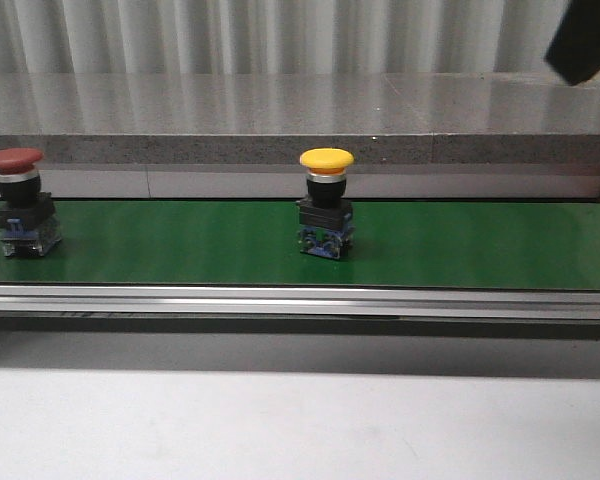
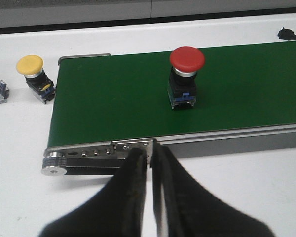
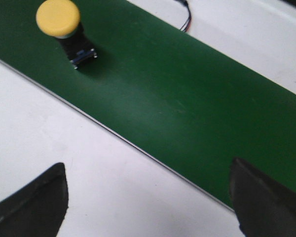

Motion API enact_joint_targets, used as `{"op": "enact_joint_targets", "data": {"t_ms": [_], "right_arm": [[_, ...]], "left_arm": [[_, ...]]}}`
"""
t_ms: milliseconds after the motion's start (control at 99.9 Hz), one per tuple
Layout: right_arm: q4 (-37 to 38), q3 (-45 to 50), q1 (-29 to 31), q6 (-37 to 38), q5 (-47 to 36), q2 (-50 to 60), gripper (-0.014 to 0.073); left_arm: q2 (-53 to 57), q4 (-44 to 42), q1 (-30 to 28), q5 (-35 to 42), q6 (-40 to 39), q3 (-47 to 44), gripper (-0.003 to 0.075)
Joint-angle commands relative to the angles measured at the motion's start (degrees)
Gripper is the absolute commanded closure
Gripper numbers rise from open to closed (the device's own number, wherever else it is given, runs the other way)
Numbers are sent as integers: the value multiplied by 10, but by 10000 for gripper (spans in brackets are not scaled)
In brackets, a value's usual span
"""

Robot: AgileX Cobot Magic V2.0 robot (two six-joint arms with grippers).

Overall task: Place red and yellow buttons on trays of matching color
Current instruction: 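Grasp the yellow button on the belt with the right gripper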

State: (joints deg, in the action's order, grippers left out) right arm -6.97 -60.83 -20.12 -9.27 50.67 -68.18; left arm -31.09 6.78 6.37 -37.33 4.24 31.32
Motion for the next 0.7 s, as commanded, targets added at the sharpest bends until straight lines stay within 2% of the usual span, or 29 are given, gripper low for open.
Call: {"op": "enact_joint_targets", "data": {"t_ms": [0,240,610,690], "right_arm": [[1,-48,-22,-7,-1,-38,-60],[1,-134,-62,-31,16,-168,-60],[1,-235,-62,-52,23,-310,-60],[1,-249,-60,-59,30,-335,-30]], "left_arm": [[-1,8,5,41,0,16,726],[-1,8,5,41,0,16,726],[-1,8,5,41,0,16,726],[-1,8,5,41,0,16,726]]}}
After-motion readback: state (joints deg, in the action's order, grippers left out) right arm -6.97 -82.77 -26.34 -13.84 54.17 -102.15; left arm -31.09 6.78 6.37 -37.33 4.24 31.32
